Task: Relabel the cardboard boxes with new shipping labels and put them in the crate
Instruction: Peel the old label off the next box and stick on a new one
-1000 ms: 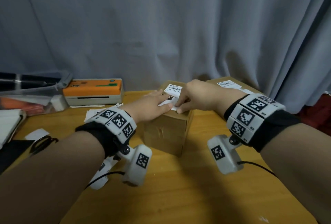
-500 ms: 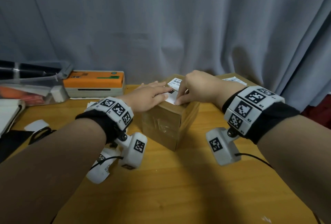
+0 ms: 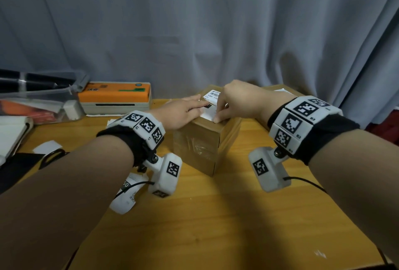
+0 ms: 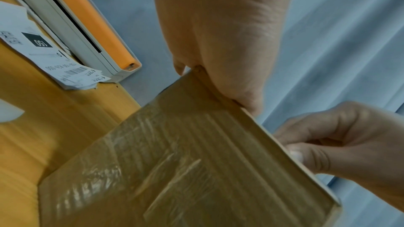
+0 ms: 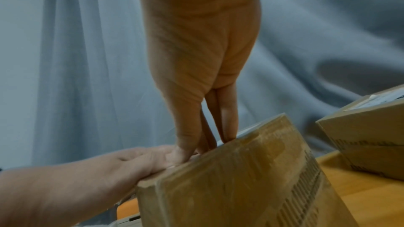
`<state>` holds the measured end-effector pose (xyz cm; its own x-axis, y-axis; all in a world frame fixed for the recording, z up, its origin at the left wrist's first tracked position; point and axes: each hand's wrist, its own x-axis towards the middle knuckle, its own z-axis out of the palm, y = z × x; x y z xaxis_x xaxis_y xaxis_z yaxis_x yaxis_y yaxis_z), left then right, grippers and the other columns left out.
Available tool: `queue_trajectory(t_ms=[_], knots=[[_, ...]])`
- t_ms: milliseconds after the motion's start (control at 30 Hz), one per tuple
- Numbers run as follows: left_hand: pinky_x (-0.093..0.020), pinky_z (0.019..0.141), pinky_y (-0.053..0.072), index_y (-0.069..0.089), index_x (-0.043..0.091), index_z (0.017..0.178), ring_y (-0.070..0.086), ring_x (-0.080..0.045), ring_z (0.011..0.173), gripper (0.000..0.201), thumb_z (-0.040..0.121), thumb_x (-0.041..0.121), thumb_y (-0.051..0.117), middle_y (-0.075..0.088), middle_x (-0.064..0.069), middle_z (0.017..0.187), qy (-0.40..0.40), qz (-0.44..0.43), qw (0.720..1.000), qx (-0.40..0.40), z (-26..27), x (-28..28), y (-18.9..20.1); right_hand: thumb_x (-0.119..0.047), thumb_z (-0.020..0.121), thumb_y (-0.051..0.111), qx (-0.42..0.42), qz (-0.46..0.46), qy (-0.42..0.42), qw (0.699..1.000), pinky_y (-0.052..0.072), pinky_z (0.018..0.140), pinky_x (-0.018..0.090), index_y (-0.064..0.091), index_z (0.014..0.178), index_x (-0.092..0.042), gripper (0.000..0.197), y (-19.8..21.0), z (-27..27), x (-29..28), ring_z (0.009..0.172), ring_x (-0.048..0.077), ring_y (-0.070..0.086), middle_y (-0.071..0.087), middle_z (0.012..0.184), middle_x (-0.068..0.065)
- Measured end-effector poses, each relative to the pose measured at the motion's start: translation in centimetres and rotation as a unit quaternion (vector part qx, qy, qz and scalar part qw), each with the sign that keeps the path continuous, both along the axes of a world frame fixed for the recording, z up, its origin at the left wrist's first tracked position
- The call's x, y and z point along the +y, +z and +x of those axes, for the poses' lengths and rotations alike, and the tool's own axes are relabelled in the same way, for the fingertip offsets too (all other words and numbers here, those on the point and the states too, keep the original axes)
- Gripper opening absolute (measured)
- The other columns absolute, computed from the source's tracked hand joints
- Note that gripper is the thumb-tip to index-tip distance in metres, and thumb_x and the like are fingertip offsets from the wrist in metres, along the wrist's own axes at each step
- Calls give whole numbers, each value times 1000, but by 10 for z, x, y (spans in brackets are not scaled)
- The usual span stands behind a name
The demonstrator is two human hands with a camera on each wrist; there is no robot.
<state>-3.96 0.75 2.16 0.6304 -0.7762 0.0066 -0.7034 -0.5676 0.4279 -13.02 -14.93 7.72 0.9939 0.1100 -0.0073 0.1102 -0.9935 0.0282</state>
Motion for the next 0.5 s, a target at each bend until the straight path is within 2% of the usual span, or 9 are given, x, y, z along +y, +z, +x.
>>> queue_trajectory(t_ms=[100,167,300,400,500], knots=[[-34,120,5,35,34,143,13,-10,145,43,100,36,36,18,7,158,0,-15,1000,13,-3,0,2,-44,81,67,12,-23,2,1000,49,71,33,76,88,-11,34,2,1,2,81,23,63,72,85,9],[-26,115,6,38,31,143,14,-11,145,43,100,33,39,19,5,157,1,-27,999,27,-4,-1,5,-44,83,65,26,-49,1,998,48,68,33,75,88,-8,38,3,3,5,81,27,63,71,86,13],[-26,115,9,43,30,140,17,-13,145,41,98,31,43,22,3,157,7,-30,999,33,-5,-3,10,-39,86,63,29,-62,11,998,47,69,33,73,87,-6,35,2,5,8,82,29,62,69,86,14],[-27,115,11,44,30,139,19,-13,144,40,98,30,44,23,4,156,12,-41,998,39,-5,-3,9,-33,88,60,19,-66,13,998,38,58,30,69,85,-5,29,1,3,10,76,26,56,61,76,10],[-24,114,12,45,28,139,20,-12,144,40,98,29,45,24,4,156,18,-51,998,44,-8,-4,8,-31,89,59,5,-61,12,998,33,61,27,70,87,-6,27,0,1,10,74,23,52,60,76,10]])
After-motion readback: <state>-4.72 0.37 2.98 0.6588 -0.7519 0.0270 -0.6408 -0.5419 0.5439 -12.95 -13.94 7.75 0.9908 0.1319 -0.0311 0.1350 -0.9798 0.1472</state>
